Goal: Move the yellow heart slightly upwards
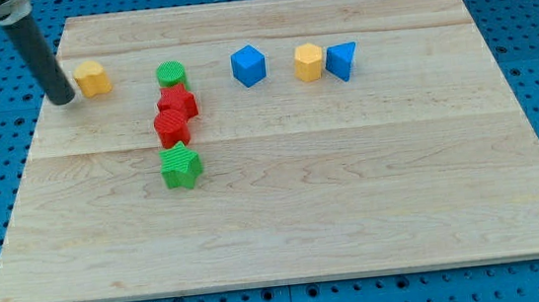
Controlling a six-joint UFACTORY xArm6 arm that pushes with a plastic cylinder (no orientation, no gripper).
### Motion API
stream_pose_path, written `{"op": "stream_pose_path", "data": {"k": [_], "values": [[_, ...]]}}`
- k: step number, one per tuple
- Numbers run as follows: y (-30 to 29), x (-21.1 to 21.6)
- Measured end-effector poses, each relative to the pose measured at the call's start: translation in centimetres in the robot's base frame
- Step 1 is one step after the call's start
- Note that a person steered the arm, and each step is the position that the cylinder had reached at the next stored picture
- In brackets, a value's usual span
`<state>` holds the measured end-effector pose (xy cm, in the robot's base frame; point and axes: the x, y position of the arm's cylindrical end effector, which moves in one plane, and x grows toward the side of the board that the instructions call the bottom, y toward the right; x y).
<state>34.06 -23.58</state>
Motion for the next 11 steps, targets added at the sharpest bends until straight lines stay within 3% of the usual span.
{"op": "stream_pose_path", "data": {"k": [1,2,3,4,5,6,7,8,9,10,11], "values": [[10.0,-3.6],[9.9,-6.4],[4.1,-5.3],[3.2,-2.5],[-3.4,-1.9],[-3.6,-6.7],[6.5,-6.8],[4.1,-6.8],[1.9,-2.3],[5.4,-2.0],[11.5,-6.9]]}}
